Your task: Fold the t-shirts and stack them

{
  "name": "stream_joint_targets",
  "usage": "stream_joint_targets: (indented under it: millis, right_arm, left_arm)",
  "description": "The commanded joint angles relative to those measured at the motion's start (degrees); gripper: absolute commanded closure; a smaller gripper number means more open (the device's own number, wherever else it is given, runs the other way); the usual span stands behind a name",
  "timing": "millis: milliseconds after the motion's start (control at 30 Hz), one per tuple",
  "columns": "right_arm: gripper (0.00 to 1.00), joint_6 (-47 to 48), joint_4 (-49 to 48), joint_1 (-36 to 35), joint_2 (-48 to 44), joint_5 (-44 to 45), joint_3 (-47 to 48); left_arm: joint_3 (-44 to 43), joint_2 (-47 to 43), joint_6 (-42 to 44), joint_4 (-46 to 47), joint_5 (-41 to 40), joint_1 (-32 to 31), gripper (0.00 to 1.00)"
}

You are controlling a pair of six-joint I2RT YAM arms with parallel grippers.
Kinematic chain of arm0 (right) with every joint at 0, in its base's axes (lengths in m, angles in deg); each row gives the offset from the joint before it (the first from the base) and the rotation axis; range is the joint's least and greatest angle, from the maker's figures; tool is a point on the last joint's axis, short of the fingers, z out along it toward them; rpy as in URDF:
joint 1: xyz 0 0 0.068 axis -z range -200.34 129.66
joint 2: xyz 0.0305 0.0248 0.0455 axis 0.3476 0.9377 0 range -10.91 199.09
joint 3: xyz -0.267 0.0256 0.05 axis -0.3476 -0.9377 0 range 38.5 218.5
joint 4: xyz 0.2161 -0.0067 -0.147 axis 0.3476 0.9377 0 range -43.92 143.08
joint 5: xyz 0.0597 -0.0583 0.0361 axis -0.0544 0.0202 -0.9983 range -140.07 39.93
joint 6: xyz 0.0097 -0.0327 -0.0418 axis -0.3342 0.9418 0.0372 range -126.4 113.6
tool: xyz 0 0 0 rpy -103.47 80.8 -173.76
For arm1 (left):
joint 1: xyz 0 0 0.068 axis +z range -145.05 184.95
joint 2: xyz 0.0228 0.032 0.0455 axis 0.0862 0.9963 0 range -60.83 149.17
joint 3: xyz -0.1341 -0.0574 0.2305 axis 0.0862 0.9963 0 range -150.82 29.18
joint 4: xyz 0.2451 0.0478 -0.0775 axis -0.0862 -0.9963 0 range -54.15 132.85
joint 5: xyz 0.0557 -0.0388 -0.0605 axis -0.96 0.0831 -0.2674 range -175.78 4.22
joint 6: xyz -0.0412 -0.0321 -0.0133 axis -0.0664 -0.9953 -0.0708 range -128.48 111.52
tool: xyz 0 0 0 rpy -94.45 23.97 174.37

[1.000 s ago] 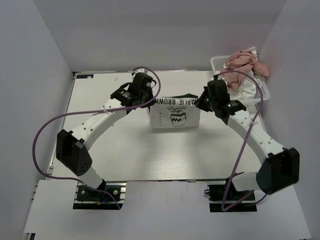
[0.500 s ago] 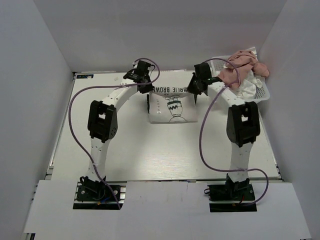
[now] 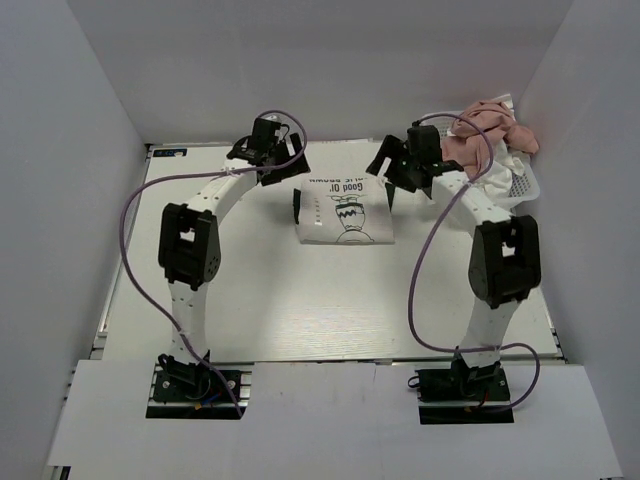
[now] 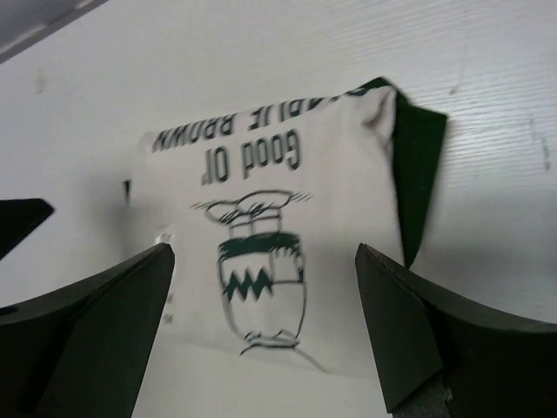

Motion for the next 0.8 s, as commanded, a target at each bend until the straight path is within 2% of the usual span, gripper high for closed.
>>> stream_joint_targets:
  millis: [0, 33, 133, 167, 200, 267, 533, 667, 767]
  right_arm:
    - [0.10, 0.10, -10.28, -0.91, -7.34, -6.64, -8.30]
    - [0.10, -0.16, -11.08, -1.00, -8.66, -8.39, -9.65]
    - [0.10, -2.36, -13.81, -0.82, -8.93, -10.77, -15.78]
    - [0.10, -2.89, -2.94, -0.99, -8.85, -11.31, -16.68]
    - [0.10, -3.76, -16.49, -0.74, -8.50, -11.57, -17.65]
    - [0.10, -5.52, -18.39, -0.03, -6.74, -13.42, -20.64]
    - [0.10, -7.28, -18.82, 1.11, -0.59, -15.45, -28.02]
    - [0.10, -6.15, -20.67, 1.64, -0.85, -18.07, -30.67]
    - [0.10, -2.81, -21.98, 1.11, -6.45, -18.08, -31.36]
  left_arm:
    - [7.54, -9.56, 0.23, 8.05, 12.00, -2.00, 0.00]
    - [11.21, -10.09, 0.22, 11.20, 16.82, -2.61, 0.00]
    - [16.67, -10.09, -1.36, 14.82, 23.95, -3.75, 0.00]
    - [18.00, -10.09, -1.36, 17.71, 25.29, -3.76, 0.00]
    - [19.32, -9.48, -2.06, 18.78, 25.30, -4.46, 0.00]
    - [22.14, -8.87, -2.06, 19.40, 25.30, -5.08, 0.00]
    - [32.07, -7.19, -1.45, 14.76, 18.19, -3.76, 0.00]
    - [30.76, -8.42, 0.05, 11.32, 12.92, -4.46, 0.00]
    - [25.60, -10.44, 2.59, 8.42, 11.59, -5.08, 0.00]
